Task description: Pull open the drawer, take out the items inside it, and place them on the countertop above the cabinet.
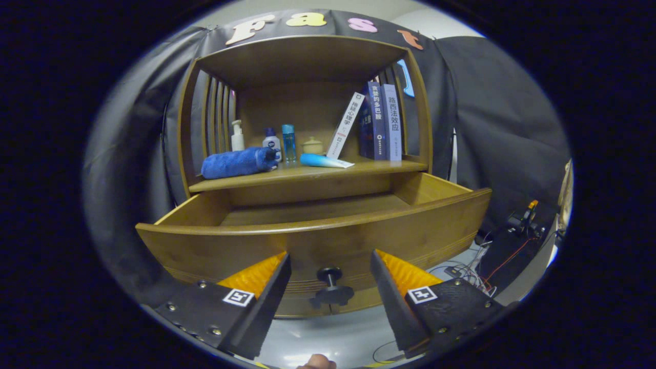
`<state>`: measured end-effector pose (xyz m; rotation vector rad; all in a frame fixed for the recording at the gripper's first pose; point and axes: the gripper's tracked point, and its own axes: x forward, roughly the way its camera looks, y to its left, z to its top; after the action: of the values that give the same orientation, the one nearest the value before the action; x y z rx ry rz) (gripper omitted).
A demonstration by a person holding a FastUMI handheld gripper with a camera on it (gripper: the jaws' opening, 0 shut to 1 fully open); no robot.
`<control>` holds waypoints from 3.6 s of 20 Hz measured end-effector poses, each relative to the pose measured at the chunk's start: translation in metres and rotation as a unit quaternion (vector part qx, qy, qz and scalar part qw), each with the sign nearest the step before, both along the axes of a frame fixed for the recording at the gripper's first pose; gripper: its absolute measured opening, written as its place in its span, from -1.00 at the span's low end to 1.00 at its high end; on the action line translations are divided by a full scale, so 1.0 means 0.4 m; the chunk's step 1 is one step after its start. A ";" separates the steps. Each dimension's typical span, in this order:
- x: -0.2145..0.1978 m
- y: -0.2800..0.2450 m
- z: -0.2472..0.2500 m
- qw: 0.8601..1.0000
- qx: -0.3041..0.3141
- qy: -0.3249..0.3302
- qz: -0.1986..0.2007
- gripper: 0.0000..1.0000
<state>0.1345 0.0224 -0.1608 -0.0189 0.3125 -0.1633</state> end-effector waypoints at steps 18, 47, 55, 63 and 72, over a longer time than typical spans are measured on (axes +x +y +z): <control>0.045 0.007 -0.003 0.998 0.046 -0.022 0.023 0.88; 0.309 0.036 -0.027 0.996 0.067 -0.025 0.057 0.88; 0.379 0.040 -0.030 0.996 0.062 -0.015 0.060 0.88; 0.397 0.040 -0.033 0.995 0.070 -0.020 0.063 0.93; 0.391 0.054 0.034 0.993 0.082 -0.047 0.064 0.94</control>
<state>0.2908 0.0438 -0.1473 0.1304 0.2286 -0.0108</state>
